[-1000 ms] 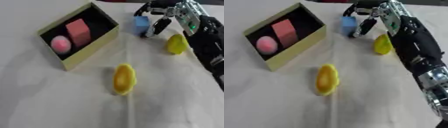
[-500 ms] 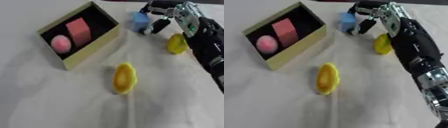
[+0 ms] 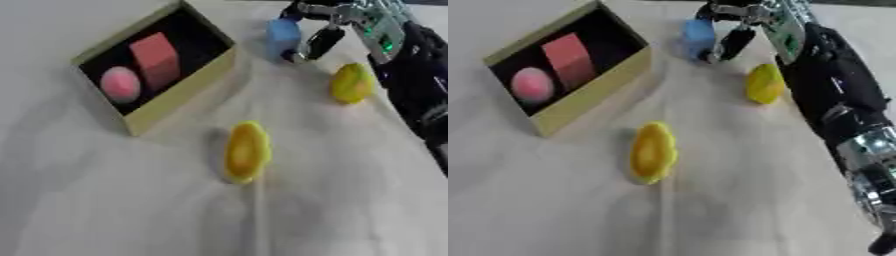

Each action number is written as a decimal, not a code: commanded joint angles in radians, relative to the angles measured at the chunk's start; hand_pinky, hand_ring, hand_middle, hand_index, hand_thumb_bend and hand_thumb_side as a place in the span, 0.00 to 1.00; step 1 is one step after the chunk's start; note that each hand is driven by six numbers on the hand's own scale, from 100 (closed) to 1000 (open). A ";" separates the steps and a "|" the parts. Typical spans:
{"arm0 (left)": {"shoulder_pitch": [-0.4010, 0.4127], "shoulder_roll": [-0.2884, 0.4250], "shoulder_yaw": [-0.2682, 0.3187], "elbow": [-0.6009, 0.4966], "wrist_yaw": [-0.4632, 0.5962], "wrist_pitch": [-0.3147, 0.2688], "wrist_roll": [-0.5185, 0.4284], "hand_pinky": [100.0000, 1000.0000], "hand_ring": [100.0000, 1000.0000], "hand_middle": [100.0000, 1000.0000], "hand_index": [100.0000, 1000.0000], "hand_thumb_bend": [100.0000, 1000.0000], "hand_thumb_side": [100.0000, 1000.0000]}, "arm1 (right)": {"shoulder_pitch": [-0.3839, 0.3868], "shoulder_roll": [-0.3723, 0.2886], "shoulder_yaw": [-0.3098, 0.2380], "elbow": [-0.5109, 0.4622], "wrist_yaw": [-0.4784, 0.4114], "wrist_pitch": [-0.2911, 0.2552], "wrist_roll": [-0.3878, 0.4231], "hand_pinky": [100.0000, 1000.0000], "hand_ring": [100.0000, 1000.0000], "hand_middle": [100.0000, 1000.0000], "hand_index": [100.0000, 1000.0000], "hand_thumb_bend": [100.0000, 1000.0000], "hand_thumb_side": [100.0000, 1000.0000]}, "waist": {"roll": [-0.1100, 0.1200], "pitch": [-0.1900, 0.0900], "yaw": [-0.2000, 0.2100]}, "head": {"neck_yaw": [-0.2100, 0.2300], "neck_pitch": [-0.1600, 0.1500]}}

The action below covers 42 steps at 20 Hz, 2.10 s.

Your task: Pick up objects on the table and place them in the box.

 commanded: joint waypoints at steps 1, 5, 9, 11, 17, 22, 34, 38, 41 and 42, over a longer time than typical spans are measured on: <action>-0.006 0.024 0.002 -0.016 -0.003 0.001 -0.001 0.65 0.75 0.60 0.77 0.47 0.49 | -0.036 -0.028 -0.008 -0.042 -0.033 0.006 -0.006 0.81 0.73 0.44 0.60 0.00 0.03 | 0.003 -0.036 -0.001 | 0.003 0.006; -0.006 0.024 0.000 -0.016 -0.002 0.001 -0.003 0.65 0.75 0.60 0.77 0.47 0.49 | -0.057 -0.020 0.007 -0.089 -0.086 0.005 -0.008 0.80 0.72 0.43 0.60 0.00 0.05 | 0.002 -0.042 -0.002 | 0.000 0.013; -0.006 0.022 -0.001 -0.016 0.000 0.000 -0.005 0.65 0.75 0.60 0.77 0.47 0.49 | -0.082 0.003 0.023 -0.120 -0.132 0.016 0.000 0.79 0.71 0.43 0.59 0.00 0.06 | 0.003 -0.049 -0.001 | -0.006 0.017; -0.007 0.021 -0.002 -0.016 0.001 -0.001 -0.006 0.65 0.75 0.60 0.77 0.47 0.49 | -0.091 0.017 0.034 -0.132 -0.151 0.018 0.009 0.79 0.70 0.42 0.59 0.00 0.06 | 0.002 -0.052 0.001 | -0.009 0.018; -0.012 0.012 -0.004 -0.016 0.006 -0.004 -0.010 0.65 0.75 0.60 0.78 0.47 0.48 | -0.109 0.074 0.074 -0.152 -0.181 0.023 0.037 0.78 0.69 0.43 0.59 0.00 0.11 | 0.000 -0.059 0.009 | -0.015 0.019; -0.028 0.001 -0.009 -0.016 0.013 -0.008 -0.015 0.65 0.75 0.60 0.78 0.47 0.48 | -0.115 0.137 0.087 -0.130 -0.165 0.040 0.027 0.76 0.67 0.42 0.58 0.00 0.15 | -0.003 -0.059 0.026 | -0.025 0.016; -0.066 -0.015 -0.016 -0.016 0.026 -0.019 -0.027 0.65 0.75 0.61 0.78 0.48 0.47 | -0.119 0.221 0.082 -0.085 -0.110 0.049 0.015 0.77 0.67 0.42 0.58 0.00 0.18 | -0.029 -0.049 0.076 | -0.047 0.000; -0.072 -0.016 -0.018 -0.016 0.028 -0.020 -0.030 0.65 0.75 0.61 0.78 0.48 0.47 | -0.118 0.235 0.069 -0.067 -0.072 0.061 -0.008 0.77 0.67 0.42 0.58 0.00 0.18 | -0.034 -0.043 0.088 | -0.052 -0.003; -0.072 -0.015 -0.018 -0.016 0.028 -0.020 -0.030 0.65 0.75 0.61 0.78 0.48 0.47 | -0.117 0.242 0.063 -0.056 -0.045 0.063 -0.028 0.77 0.68 0.42 0.59 0.00 0.15 | -0.037 -0.039 0.093 | -0.054 -0.003; -0.072 -0.015 -0.018 -0.016 0.028 -0.020 -0.031 0.65 0.75 0.61 0.78 0.48 0.47 | -0.117 0.244 0.063 -0.054 -0.037 0.061 -0.032 0.77 0.68 0.43 0.59 0.00 0.18 | -0.037 -0.039 0.093 | -0.054 -0.003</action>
